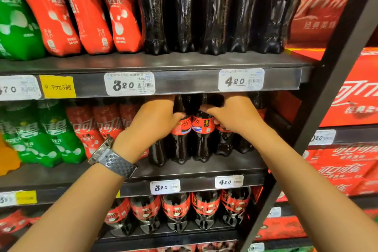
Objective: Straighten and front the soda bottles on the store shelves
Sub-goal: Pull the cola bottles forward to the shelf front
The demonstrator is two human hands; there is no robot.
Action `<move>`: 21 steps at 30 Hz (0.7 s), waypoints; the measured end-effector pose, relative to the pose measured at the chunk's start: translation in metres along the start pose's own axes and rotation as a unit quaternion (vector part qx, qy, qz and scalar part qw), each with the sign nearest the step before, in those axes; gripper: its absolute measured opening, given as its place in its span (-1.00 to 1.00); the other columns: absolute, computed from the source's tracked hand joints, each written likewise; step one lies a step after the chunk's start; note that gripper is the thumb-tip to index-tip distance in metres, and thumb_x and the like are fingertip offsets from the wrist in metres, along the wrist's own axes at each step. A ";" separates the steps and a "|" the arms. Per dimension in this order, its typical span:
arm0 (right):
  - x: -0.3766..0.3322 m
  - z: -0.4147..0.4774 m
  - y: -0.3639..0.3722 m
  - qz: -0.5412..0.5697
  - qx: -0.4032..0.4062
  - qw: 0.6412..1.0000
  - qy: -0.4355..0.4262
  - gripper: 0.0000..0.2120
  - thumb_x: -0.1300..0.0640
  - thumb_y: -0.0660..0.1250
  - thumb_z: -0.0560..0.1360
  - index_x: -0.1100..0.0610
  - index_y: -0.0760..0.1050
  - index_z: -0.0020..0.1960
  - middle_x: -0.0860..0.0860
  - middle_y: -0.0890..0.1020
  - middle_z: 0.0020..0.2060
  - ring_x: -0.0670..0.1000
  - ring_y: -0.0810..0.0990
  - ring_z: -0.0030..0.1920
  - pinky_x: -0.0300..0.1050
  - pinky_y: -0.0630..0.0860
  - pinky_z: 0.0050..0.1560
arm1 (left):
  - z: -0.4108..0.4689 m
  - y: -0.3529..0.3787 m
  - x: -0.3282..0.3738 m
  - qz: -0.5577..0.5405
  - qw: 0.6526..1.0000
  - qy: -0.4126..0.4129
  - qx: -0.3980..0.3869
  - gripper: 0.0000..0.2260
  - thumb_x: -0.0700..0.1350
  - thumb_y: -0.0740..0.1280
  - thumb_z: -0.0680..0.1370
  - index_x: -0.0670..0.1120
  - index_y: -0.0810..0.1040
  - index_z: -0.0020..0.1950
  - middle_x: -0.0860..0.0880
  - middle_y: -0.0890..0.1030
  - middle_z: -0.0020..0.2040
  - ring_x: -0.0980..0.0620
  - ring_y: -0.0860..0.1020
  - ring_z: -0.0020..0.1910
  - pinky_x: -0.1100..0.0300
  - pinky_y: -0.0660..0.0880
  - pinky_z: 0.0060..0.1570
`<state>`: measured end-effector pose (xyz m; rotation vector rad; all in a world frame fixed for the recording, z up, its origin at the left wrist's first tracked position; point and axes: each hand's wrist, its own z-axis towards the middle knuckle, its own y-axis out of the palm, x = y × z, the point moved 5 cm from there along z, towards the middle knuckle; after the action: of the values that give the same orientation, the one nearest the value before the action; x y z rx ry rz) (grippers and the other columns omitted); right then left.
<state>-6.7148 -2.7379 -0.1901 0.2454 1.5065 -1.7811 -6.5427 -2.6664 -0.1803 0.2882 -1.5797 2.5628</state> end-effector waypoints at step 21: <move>0.062 -0.074 0.111 0.155 0.132 0.972 0.119 -0.34 -0.07 0.44 0.41 0.05 0.29 0.42 -0.11 0.51 0.18 -0.16 0.47 0.14 -0.09 0.49 0.15 | -0.006 -0.001 0.003 -0.041 0.999 0.015 0.033 -0.71 0.02 0.30 0.55 -0.12 0.54 0.18 -0.19 0.60 0.09 -0.23 0.54 0.08 -0.01 0.49 0.02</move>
<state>-6.7080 -2.6971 -0.3313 0.8093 1.2993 -1.7350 -6.5464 -2.6604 -0.1813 0.3135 -1.4448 2.5476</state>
